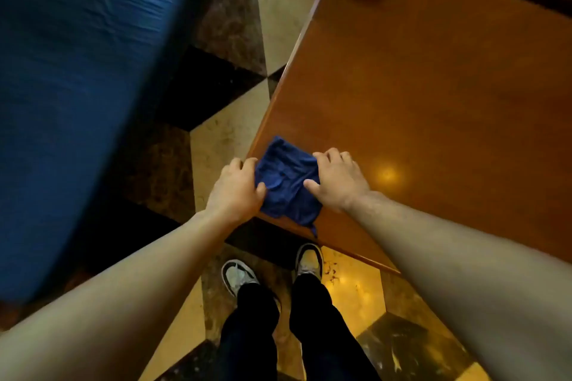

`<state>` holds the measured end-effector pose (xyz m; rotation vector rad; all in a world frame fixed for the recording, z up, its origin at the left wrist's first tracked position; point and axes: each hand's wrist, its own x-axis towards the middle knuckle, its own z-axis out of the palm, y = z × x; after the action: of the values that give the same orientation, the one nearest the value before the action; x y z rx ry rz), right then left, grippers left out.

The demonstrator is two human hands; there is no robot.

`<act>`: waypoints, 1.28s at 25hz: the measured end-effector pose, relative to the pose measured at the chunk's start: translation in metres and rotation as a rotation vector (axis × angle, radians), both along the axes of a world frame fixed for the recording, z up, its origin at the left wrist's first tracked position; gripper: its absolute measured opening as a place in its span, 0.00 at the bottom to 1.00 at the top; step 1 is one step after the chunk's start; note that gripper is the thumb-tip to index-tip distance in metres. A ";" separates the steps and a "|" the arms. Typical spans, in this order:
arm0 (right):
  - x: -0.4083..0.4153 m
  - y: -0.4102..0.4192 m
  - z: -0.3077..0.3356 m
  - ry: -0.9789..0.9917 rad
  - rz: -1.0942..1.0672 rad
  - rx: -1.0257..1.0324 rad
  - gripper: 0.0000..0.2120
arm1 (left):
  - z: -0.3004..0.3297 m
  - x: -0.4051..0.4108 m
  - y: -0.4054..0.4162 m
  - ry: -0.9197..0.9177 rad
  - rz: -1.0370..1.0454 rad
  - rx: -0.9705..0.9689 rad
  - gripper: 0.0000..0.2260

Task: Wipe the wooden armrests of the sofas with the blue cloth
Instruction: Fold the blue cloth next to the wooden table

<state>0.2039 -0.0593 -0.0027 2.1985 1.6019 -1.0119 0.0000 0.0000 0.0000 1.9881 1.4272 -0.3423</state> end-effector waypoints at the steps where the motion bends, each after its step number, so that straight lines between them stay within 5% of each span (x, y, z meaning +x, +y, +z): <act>1: -0.003 0.003 -0.008 -0.006 0.001 0.017 0.34 | -0.009 -0.002 0.001 -0.034 0.043 -0.002 0.27; 7: -0.016 0.010 -0.031 -0.026 -0.205 0.101 0.26 | -0.035 0.004 -0.006 -0.093 0.263 -0.010 0.22; 11: -0.015 0.012 -0.032 0.131 -0.372 0.097 0.06 | -0.031 0.012 -0.001 -0.087 0.307 -0.063 0.10; 17: -0.029 0.008 0.010 0.369 -0.381 0.213 0.02 | 0.003 -0.014 -0.011 -0.242 0.487 -0.238 0.05; 22: -0.086 0.031 0.095 0.534 -0.146 0.289 0.08 | 0.077 -0.086 -0.029 -0.504 0.833 -0.359 0.06; 26: -0.168 0.052 0.160 0.680 0.038 0.343 0.09 | 0.143 -0.149 -0.042 -0.707 1.078 -0.264 0.15; 32: -0.325 0.064 0.267 0.815 0.328 0.358 0.08 | 0.237 -0.289 -0.075 -0.779 1.409 -0.020 0.04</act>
<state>-0.1212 0.0045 0.2642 1.6692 2.5457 -1.7503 -0.2894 -0.0747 0.2370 0.5431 1.7864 0.9086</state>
